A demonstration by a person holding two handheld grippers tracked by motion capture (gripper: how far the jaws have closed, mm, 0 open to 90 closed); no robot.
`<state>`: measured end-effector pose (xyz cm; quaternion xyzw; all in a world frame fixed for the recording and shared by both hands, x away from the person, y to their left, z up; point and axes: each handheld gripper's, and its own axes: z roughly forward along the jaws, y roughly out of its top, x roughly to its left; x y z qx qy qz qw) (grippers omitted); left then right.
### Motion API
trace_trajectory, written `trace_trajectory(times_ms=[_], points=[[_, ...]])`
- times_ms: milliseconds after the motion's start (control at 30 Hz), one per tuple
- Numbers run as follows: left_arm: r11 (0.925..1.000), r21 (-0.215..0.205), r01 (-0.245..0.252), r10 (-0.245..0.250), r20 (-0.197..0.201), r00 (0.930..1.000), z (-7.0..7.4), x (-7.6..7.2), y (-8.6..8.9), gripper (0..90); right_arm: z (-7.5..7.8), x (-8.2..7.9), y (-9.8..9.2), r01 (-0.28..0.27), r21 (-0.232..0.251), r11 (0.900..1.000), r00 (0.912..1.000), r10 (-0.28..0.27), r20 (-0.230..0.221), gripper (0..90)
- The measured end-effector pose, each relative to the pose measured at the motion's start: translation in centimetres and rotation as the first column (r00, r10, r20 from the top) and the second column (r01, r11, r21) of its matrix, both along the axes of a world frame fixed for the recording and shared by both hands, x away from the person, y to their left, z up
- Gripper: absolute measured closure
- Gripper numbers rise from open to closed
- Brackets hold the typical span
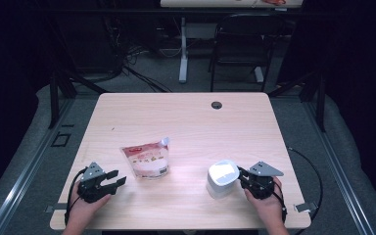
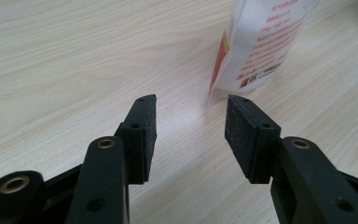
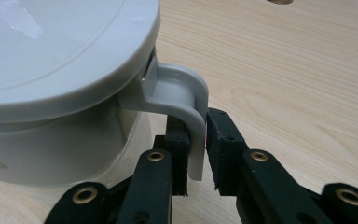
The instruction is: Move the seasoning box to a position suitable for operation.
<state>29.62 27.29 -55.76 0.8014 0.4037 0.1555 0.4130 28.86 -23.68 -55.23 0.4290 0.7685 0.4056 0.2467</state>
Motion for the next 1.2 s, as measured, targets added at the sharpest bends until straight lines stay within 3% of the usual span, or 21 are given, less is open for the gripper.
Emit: trace_trajectory(times_ms=[500, 767, 1100, 1200], points=[[1.0, 0.001, 0.005, -0.005, 0.005, 1.0, 0.0, 0.0, -0.2, 53.7, 0.2, -0.9, 0.5, 0.025, -0.012, 1.0, 0.9996, -0.026, -0.01, 81.6], [1.0, 0.004, 0.005, -0.005, 0.006, 1.0, 0.0, 0.0, -0.1, 53.7, 0.3, -1.7, 0.8, 0.064, 0.019, 0.998, 0.9972, -0.063, -0.039, 80.6], [1.0, 0.006, 0.007, -0.008, 0.01, 0.9999, 0.1, -0.1, -0.2, 53.7, 0.5, -2.6, 0.3, 0.027, 0.032, 0.999, 0.9968, -0.025, -0.076, 80.3], [0.9999, 0.008, 0.009, -0.009, 0.01, 0.9999, 0.1, -0.2, -0.2, 53.7, 0.6, -2.9, 0.3, 0.022, 0.004, 1.0, 0.9969, -0.022, -0.076, 81.4]])
